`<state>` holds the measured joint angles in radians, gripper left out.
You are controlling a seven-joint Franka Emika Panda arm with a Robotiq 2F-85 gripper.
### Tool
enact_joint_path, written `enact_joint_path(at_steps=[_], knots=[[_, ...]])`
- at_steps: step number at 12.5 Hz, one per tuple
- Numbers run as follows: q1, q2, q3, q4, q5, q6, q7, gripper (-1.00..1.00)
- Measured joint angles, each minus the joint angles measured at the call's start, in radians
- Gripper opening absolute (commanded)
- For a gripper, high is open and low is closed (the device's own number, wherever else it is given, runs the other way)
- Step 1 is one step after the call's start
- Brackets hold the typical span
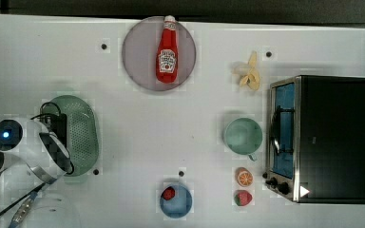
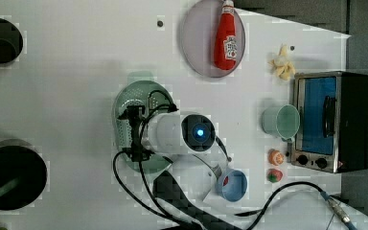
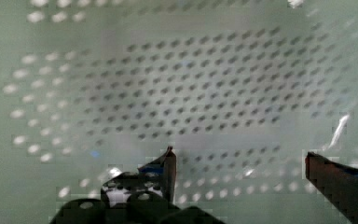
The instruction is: Drag strainer right to left.
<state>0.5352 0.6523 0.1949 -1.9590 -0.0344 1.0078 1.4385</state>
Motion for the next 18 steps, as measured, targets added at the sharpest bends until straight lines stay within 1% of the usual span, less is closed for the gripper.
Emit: enact_joint_path(at_steps=[1, 2, 4, 6, 9, 10, 12, 13, 14, 15, 17, 18], knots=[[0.006, -0.015, -0.008, 0.000, 0.001, -0.044, -0.032, 1.00], [0.004, -0.047, -0.011, -0.008, 0.000, -0.124, -0.070, 1.00], [-0.002, -0.142, -0.018, -0.011, 0.001, -0.255, -0.185, 1.00], [-0.022, -0.264, -0.036, -0.012, 0.011, -0.417, -0.315, 1.00], [-0.075, -0.480, -0.105, 0.002, 0.023, -0.571, -0.483, 1.00], [-0.084, -0.553, -0.149, 0.015, 0.049, -0.603, -0.526, 1.00], [-0.115, -0.688, -0.243, 0.048, 0.026, -0.674, -0.661, 1.00], [-0.123, -0.752, -0.309, 0.049, 0.011, -0.705, -0.729, 1.00], [-0.144, -0.798, -0.370, 0.060, 0.014, -0.718, -0.798, 1.00], [-0.173, -0.830, -0.423, 0.072, 0.029, -0.752, -0.868, 1.00], [-0.202, -0.870, -0.544, 0.064, 0.005, -0.773, -0.975, 1.00], [-0.208, -0.877, -0.596, 0.053, 0.013, -0.801, -1.026, 1.00]])
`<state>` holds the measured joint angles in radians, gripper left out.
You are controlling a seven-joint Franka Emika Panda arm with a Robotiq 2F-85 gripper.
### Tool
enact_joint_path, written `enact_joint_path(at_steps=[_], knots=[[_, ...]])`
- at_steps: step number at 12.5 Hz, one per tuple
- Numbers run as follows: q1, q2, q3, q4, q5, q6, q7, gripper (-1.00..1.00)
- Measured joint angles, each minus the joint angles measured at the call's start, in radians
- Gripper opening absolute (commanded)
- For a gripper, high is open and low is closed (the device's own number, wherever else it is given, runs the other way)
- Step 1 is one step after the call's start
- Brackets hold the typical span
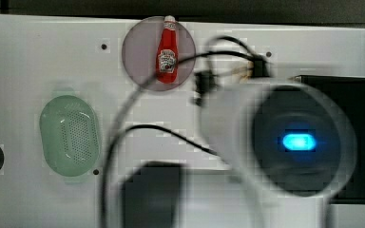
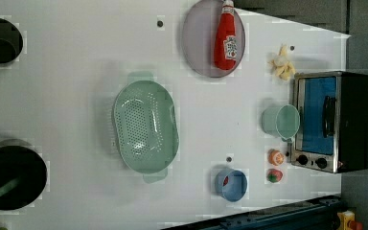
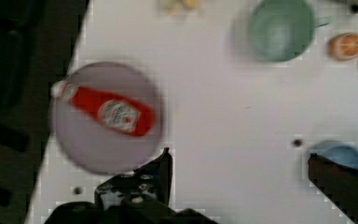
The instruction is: Drag strainer right to left.
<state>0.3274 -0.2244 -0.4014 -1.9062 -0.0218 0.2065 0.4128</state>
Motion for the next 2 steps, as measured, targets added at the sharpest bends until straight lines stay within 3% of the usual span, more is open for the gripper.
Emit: enact_joint_path(at_steps=[2], knots=[[-0.003, 0.005, -0.080, -0.020, -0.020, -0.023, -0.112, 1.00]])
